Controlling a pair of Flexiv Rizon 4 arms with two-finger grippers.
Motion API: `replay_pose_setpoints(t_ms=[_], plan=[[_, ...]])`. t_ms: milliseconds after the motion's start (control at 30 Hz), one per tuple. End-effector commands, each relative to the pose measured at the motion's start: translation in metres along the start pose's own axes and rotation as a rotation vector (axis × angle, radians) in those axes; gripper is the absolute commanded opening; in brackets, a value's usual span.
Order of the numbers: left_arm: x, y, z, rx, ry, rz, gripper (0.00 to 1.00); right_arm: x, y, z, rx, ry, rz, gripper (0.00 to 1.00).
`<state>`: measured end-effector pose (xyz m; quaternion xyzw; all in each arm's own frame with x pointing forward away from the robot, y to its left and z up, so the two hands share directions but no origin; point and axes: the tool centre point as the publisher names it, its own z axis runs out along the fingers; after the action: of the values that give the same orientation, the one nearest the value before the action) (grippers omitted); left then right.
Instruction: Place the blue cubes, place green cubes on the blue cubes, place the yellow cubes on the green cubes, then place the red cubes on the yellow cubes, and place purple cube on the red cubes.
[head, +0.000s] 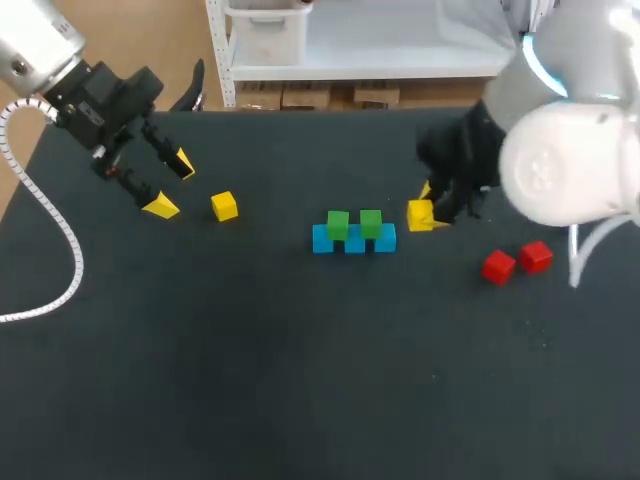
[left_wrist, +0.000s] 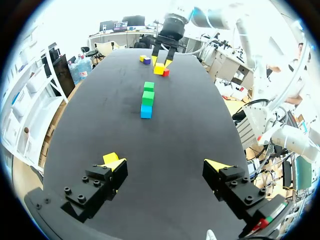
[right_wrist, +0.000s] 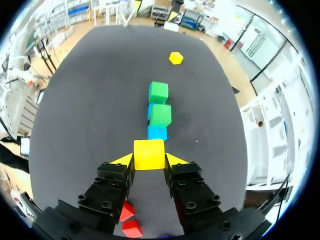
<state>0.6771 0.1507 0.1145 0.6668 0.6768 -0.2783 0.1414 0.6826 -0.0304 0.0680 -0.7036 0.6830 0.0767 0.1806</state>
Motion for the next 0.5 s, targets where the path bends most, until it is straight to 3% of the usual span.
replay_pose_setpoints(t_ms=[33,500], plan=[[0.000,0.001,0.000,0.001,0.000,0.002,1.00,-0.020,-0.009,0.000,-0.005,0.124,-0.001,0.00],[0.000,0.001,0.000,0.001,0.000,0.002,1.00,-0.054,-0.023,0.020,0.024,0.060,0.037,0.00]])
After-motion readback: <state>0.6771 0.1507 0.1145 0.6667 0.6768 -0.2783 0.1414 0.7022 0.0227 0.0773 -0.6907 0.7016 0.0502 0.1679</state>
